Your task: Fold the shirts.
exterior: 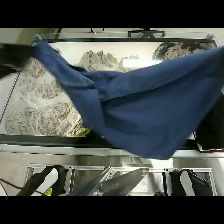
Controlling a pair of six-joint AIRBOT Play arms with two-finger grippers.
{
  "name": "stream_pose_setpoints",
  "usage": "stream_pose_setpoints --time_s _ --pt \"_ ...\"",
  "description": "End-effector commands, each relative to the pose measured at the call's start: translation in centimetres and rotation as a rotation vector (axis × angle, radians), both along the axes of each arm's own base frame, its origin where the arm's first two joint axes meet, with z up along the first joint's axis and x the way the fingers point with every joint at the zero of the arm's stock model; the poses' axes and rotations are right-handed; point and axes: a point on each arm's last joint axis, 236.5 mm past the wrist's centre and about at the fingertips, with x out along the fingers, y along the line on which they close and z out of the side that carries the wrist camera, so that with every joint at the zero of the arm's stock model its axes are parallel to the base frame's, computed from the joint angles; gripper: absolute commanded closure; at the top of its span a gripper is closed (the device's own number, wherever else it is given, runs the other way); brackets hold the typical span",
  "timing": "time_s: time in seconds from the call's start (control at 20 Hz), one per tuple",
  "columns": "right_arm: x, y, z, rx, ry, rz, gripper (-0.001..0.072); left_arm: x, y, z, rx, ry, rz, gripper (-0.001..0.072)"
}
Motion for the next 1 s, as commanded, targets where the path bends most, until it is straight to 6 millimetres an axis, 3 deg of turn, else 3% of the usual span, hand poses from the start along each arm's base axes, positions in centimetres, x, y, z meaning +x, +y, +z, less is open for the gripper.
stream_pose_setpoints --time_s 0.0,0.15,0.2,0.3,0.5,0.55,0.65,0.7,0.85,0.95 --pt "6.6 0.1 -14.1 0.022 0.283 -0.01 0.0701 6.7 -2.2 -13.3 0.12 0.21 0.094 0.0673" --pt "10.6 1.9 -24.7 0.02 0.477 0.003 0.0701 10.8 -1.2 -19.8 0.14 0.298 0.161 0.0673" --pt "11.4 2.4 -27.1 0.029 0.529 0.009 0.0701 11.5 -1.1 -21.1 0.144 0.323 0.152 0.0673" --pt "12.5 3.0 -30.2 0.029 0.587 0.004 0.0701 12.5 -0.4 -21.6 0.146 0.333 0.123 0.0673" --pt "15.6 0.0 -31.8 -0.012 0.539 -0.147 0.07 16.1 3.1 -22.5 0.14 0.332 0.17 0.067" --pt "15.9 -0.4 -32.1 -0.019 0.535 -0.165 0.069 16.4 3.5 -23.5 0.135 0.355 0.157 0.0543" --pt "16.0 -0.5 -33.0 -0.018 0.554 -0.169 0.0338 16.2 3.7 -25.5 0.121 0.413 0.103 0.0155" --pt "15.9 -0.6 -33.1 -0.015 0.56 -0.166 0.0335 15.9 3.8 -26.3 0.109 0.443 0.071 -0.0012" --pt "14.5 -1.9 -31.8 0.029 0.583 -0.132 0.0344 14.2 5.7 -27.3 0.095 0.506 -0.025 -0.0004" --pt "12.7 -3.6 -31.2 0.065 0.637 -0.117 0.0347 11.9 8.2 -29.9 0.213 0.575 -0.054 -0.0003"
